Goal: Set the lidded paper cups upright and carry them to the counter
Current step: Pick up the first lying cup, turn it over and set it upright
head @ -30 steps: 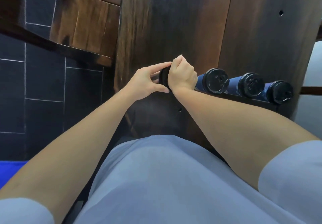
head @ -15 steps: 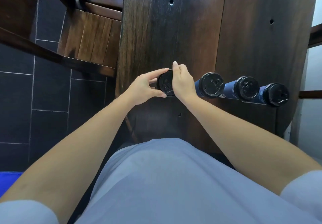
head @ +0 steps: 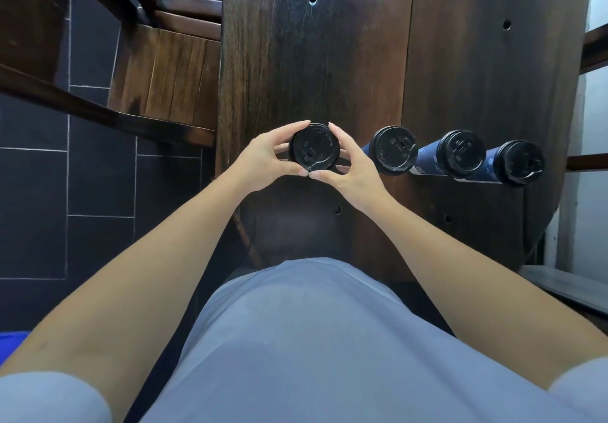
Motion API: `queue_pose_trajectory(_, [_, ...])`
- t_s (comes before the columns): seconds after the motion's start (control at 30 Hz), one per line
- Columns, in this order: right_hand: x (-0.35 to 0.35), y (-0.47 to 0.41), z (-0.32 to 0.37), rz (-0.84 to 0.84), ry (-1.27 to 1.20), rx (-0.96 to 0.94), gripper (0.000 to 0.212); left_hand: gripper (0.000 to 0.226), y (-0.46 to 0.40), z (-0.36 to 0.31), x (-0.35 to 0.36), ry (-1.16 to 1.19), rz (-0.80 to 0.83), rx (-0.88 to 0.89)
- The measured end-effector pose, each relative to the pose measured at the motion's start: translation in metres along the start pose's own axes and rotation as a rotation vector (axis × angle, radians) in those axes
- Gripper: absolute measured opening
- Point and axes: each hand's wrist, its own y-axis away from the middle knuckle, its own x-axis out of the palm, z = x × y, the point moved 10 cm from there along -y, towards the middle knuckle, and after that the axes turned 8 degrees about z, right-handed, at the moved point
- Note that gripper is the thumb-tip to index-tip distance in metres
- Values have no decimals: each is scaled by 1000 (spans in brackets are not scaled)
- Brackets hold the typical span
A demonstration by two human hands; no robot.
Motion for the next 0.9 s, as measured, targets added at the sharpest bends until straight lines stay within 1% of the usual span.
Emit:
queue_pose_trajectory(0.23, [-5,-9,0,26,-24,18,82,85,-5,-3,-5,1,-2,7])
queue_pose_trajectory(0.33, [-7,-17,8,78,-14,34,82,84,-9,-11,-12,-41,-16,-9])
queue_pose_trajectory(0.43, [-17,-26,27,118,76,50,75,87,-11,-26,-18,-62,34,-72])
queue_pose_trajectory(0.53, [-30,-35,59,119,104,0,69,92,-6,-50,-31,-32,96,-50])
queue_pose_trajectory(0.67, [-35,-37,90,129,124,-65,65,93,7,-71,-46,-59,142,-35])
queue_pose_trajectory(0.73, [-29,-34,95,143,132,-84,63,91,15,-76,-51,-123,163,-36])
queue_pose_trajectory(0.83, [-18,-27,94,155,117,-84,63,83,25,-84,-55,-320,151,-9])
queue_pose_trajectory(0.9, [-7,-22,92,186,105,-87,63,77,31,-85,-53,-400,144,15])
